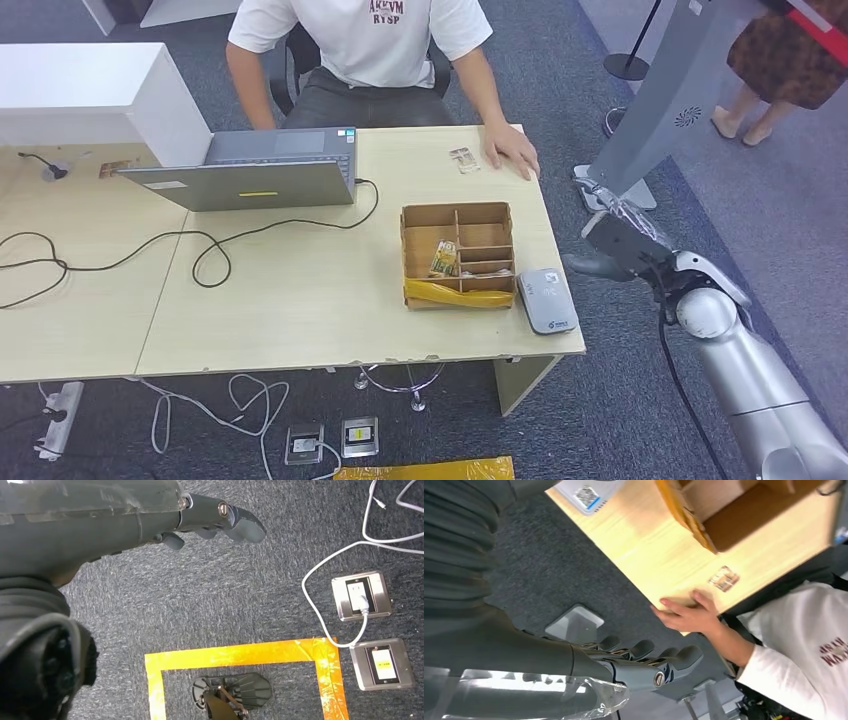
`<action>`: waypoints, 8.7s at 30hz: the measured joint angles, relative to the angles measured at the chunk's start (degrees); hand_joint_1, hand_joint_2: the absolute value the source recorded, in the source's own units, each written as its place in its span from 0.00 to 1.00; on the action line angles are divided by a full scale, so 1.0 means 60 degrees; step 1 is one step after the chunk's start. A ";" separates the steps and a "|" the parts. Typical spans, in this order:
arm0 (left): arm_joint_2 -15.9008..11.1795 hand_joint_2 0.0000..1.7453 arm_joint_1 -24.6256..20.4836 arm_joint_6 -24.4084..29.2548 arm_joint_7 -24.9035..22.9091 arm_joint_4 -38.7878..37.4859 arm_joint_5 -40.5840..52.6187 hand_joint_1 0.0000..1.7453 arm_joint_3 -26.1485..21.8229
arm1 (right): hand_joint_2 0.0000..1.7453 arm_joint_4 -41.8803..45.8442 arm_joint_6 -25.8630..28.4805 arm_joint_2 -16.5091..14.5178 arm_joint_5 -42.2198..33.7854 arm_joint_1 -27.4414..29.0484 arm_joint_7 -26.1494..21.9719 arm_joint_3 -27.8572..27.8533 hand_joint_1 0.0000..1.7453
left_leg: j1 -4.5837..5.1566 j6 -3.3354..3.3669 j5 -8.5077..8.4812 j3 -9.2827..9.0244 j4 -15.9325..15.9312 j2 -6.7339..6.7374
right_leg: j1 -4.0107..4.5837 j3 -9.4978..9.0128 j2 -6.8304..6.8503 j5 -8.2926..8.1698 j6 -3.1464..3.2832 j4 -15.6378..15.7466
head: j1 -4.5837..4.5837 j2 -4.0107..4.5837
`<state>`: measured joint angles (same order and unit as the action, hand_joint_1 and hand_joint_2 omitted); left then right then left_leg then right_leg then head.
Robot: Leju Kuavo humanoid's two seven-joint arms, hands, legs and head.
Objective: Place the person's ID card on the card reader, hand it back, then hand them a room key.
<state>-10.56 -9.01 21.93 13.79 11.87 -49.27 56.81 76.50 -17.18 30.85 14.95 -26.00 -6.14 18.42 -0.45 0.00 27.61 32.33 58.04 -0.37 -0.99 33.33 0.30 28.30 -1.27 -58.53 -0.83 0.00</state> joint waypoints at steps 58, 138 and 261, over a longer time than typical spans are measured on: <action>0.0047 0.00 -0.0067 -0.0040 -0.0153 0.0000 -0.0178 0.00 0.0004 | 1.00 -0.3273 0.5286 -0.2086 0.5067 -0.0313 -0.1781 0.2191 0.00 | -0.0003 0.0000 -0.0001 0.0010 -0.0002 -0.0005 | 0.0002 0.0001 0.0005 0.0001 0.0001 -0.0002 | -0.0001 0.0000; -0.0104 0.00 -0.0054 0.0035 -0.0029 0.0000 -0.0229 0.00 0.0556 | 1.00 -0.3945 0.3385 -0.2280 0.3993 -0.1368 -0.1949 0.2301 0.00 | -0.0003 -0.0001 -0.0001 0.0002 -0.0001 0.0007 | 0.0004 0.0008 -0.0008 0.0000 0.0001 -0.0001 | -0.0002 0.0000; -0.0043 0.00 -0.0452 -0.0206 -0.0364 0.0000 0.0073 0.00 0.1191 | 1.00 -0.8735 0.3135 -0.4391 0.5663 -0.7289 -0.2984 0.2310 0.98 | -0.0006 0.0003 -0.0011 0.0022 0.0000 -0.0005 | 0.0007 0.0014 0.0003 -0.0002 0.0001 -0.0004 | -0.0004 0.0000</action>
<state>-10.82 -11.72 20.69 11.61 11.87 -48.83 63.95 24.09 1.62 4.50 48.93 -69.73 -24.05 32.28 -0.49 0.02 27.54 32.46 58.04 -0.41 -0.95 33.41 0.32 28.29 -1.27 -58.56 -0.85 0.00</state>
